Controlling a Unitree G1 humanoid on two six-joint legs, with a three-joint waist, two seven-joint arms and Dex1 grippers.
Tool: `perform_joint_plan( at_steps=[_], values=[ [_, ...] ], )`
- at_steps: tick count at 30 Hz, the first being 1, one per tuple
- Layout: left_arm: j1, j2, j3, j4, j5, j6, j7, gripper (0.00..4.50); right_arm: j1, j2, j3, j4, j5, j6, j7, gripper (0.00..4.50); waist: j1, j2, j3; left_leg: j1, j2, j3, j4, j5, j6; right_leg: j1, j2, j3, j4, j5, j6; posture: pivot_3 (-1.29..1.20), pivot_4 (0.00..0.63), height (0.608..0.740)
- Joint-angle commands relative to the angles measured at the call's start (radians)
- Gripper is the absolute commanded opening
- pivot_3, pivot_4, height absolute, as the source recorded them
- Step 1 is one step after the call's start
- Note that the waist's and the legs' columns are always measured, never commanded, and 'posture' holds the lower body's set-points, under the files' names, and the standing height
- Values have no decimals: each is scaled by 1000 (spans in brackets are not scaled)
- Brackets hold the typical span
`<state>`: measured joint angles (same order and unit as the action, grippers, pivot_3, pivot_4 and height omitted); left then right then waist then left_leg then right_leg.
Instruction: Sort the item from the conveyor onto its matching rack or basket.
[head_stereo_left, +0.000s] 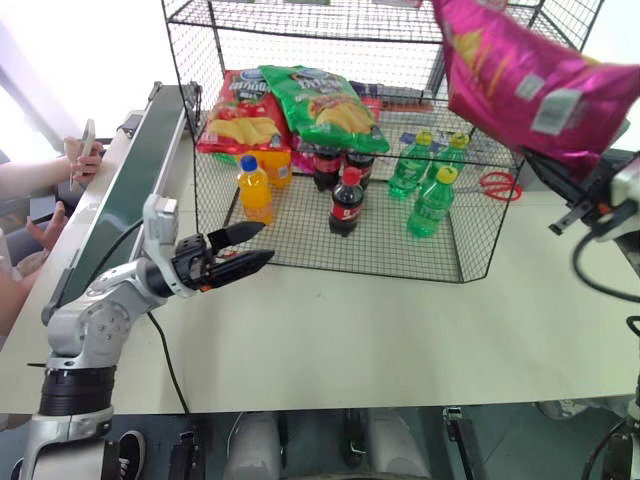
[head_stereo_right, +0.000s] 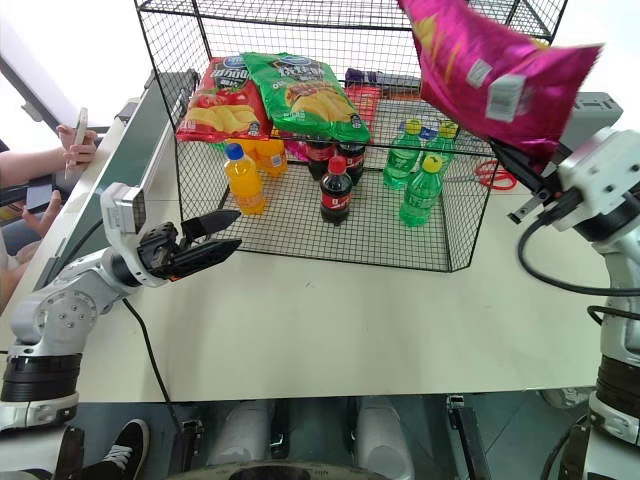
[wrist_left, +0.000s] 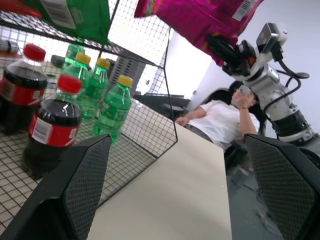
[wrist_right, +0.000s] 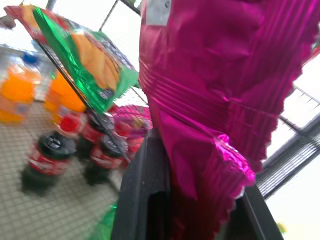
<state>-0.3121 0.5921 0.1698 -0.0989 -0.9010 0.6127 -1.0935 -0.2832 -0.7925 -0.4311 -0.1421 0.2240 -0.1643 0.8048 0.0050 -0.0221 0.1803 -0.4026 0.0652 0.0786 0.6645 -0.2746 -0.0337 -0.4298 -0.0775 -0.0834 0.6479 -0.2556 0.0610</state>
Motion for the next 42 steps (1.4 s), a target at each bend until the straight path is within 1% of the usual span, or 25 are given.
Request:
perform_joint_plan(
  at_steps=[1,3,4,6,7,9,12,15,17,21,23,32,34,35,36,37,38,39,41,42],
  values=[
    [-24,1,4,-23,41,-65,-26,4500,-43,-78,36,97,-244,-248,-104,213,0,0,0,0,0,0,0,0,0,0,0,0,0,0,0,0,150,740],
    [-31,-15,9,-32,79,-113,-5,4500,-68,-101,63,160,-308,-337,-140,213,0,1,1,0,0,1,1,0,0,0,-1,0,0,0,0,0,150,740],
    [-32,-24,8,-39,101,-150,-8,4500,-75,-126,80,192,-386,-363,-186,213,0,1,1,0,0,1,1,0,-1,0,-1,0,0,0,0,0,150,740],
    [-33,-38,9,-52,116,-183,-7,4500,-93,-144,103,236,-467,-397,-255,213,0,1,1,0,0,1,1,1,-1,0,-1,0,0,0,0,0,150,740],
    [-29,-57,11,-66,138,-228,4,4500,-106,-158,133,256,-529,-426,-289,213,0,1,1,0,0,1,1,1,-1,0,-1,0,0,0,0,0,150,740],
    [-21,-82,14,-91,146,-265,16,4500,-129,-157,172,284,-575,-455,-332,213,0,1,1,0,0,1,1,1,-1,0,-1,1,0,0,0,0,150,740],
    [-11,-108,25,-102,131,-278,33,4500,-172,-147,213,320,-632,-435,-400,213,-2,1,1,0,0,1,1,4,-6,0,-1,1,0,0,0,0,150,740],
    [1,-123,25,-107,131,-292,40,4500,-225,-148,272,341,-730,-411,-467,213,-5,1,1,1,0,1,1,4,-7,0,-1,1,1,0,0,0,150,740],
    [7,-127,16,-111,134,-296,38,4500,-267,-131,300,362,-749,-375,-496,213,-11,1,1,1,0,1,1,4,-6,0,-1,1,1,0,0,0,150,740],
    [23,-136,7,-115,142,-309,40,4500,-335,-117,378,412,-863,-299,-575,213,-16,1,1,0,0,1,1,4,-6,0,-1,1,1,0,0,0,150,740],
    [29,-137,9,-116,144,-315,44,4500,-360,-97,397,438,-869,-242,-589,213,-17,1,1,0,0,1,1,4,-6,0,-1,1,1,0,0,0,150,740],
    [52,-142,9,-116,155,-334,63,4500,-447,-44,444,517,-802,-168,-581,213,-18,1,1,0,0,0,1,4,-6,0,-1,1,1,0,0,0,150,740],
    [58,-140,5,-115,161,-338,61,4500,-459,-46,442,517,-779,-165,-570,1253,-17,2,1,0,0,1,1,4,-6,0,-1,1,1,0,0,0,150,740],
    [61,-138,3,-114,168,-342,60,4500,-463,-48,444,517,-764,-165,-554,1594,-17,2,1,0,0,1,1,3,-5,0,-1,1,1,0,0,0,150,740],
    [63,-139,3,-114,169,-344,61,4500,-465,-48,443,518,-751,-159,-542,2070,-18,2,1,0,0,1,1,3,-4,0,-1,1,1,0,0,0,150,740],
    [65,-141,3,-114,167,-342,63,4500,-466,-44,438,518,-728,-151,-527,2655,-17,2,1,0,0,1,1,2,-3,0,-1,1,1,0,0,0,150,740],
    [66,-143,3,-114,168,-341,63,4500,-466,-37,432,517,-700,-143,-510,3113,-17,2,1,0,0,1,1,2,-3,0,-1,1,1,0,0,0,150,740],
    [67,-142,3,-114,171,-342,62,4500,-466,-39,434,509,-682,-138,-487,3789,-17,2,1,0,0,0,1,2,-3,0,-1,1,1,0,0,0,150,740],
    [69,-141,5,-111,176,-345,63,4500,-455,-38,422,470,-578,-125,-388,4476,-17,1,1,0,0,1,1,2,-3,0,-1,1,1,0,0,0,150,740],
    [69,-142,6,-108,179,-347,66,4500,-452,-51,418,451,-557,-122,-359,4476,-17,1,1,1,0,0,1,2,-3,1,-1,0,1,0,0,0,150,740]
  ],
)
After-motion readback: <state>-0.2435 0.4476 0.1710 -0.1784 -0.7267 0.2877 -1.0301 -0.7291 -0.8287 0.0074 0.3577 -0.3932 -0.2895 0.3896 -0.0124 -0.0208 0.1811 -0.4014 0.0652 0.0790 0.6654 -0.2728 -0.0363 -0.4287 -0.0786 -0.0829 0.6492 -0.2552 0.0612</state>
